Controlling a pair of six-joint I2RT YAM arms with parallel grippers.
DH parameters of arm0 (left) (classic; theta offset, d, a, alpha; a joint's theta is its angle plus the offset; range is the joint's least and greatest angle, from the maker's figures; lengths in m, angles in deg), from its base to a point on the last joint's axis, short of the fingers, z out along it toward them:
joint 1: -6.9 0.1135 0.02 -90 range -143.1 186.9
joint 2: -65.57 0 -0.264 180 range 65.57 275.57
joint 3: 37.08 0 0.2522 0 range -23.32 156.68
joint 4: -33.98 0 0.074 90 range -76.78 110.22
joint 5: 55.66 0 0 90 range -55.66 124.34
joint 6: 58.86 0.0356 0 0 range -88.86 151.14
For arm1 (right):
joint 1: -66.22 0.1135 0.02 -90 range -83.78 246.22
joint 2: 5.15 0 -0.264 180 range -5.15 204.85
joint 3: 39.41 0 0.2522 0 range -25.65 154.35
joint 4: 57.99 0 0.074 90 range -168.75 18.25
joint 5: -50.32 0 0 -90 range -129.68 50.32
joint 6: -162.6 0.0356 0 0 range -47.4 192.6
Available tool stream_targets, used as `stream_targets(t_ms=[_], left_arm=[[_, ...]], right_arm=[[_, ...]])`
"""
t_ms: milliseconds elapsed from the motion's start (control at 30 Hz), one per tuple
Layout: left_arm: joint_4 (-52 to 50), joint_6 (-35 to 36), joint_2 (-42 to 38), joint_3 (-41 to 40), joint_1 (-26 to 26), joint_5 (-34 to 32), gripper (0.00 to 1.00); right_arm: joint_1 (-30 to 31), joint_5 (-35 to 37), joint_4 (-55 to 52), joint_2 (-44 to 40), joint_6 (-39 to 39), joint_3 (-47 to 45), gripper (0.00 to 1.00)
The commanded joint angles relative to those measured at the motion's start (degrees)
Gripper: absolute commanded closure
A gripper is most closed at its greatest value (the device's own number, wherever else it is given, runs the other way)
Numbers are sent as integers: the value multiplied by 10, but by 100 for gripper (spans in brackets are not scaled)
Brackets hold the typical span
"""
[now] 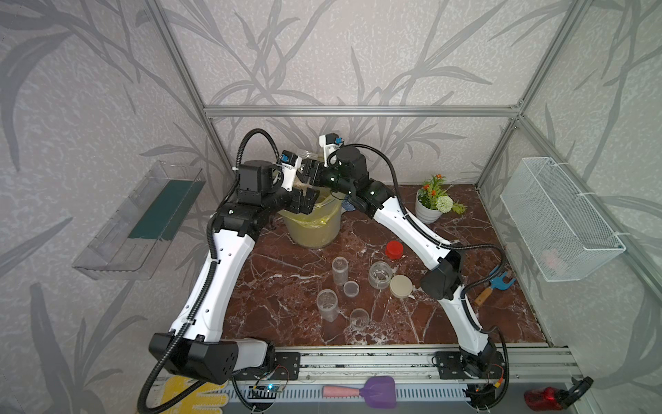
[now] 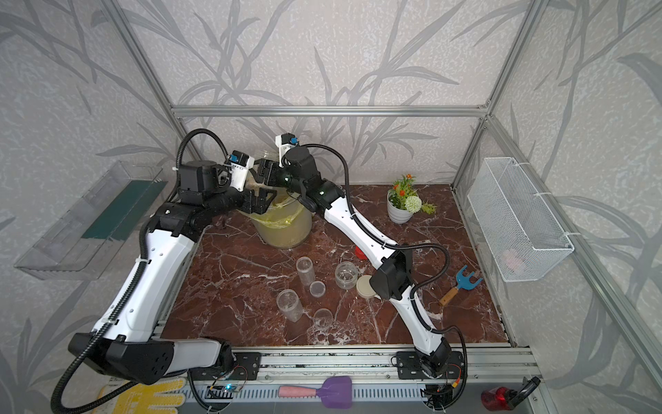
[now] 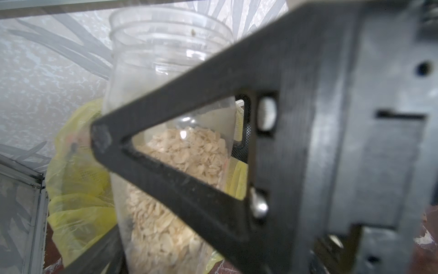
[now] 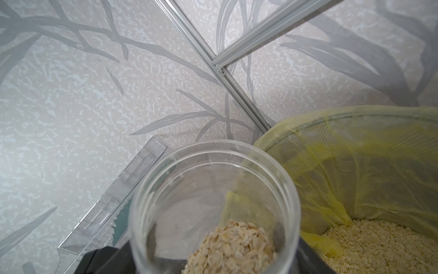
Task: Empty expired oatmeal from jars
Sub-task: Pour the expired oatmeal into the trash bin.
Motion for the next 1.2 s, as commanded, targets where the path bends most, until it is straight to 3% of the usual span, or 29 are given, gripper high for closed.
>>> stream_targets(t_ms=[0, 133, 333, 467, 567, 733, 833, 1167], left_arm=[[-26, -91, -26, -12, -4, -14, 1], [-42, -215, -48, -18, -3, -60, 1], [42, -436, -95, -85, -3, -53, 1], [63, -492, -103, -85, -5, -41, 2], [93, -567, -117, -104, -5, -61, 1], [209, -725, -119, -162, -5, -19, 2], [202, -752, -112, -149, -7, -14, 1], [243, -919, -137, -188, -9, -88, 1]], right_arm=[[0, 33, -67, 23, -11, 79, 81], [0, 59, -136, 61, -2, 173, 81], [1, 70, -200, 140, 34, 329, 84], [3, 76, -201, 136, 45, 321, 84], [2, 83, -202, 138, 62, 328, 85], [3, 89, -185, 142, 93, 329, 84], [6, 89, -177, 143, 101, 330, 85], [7, 83, -143, 149, 170, 329, 86]])
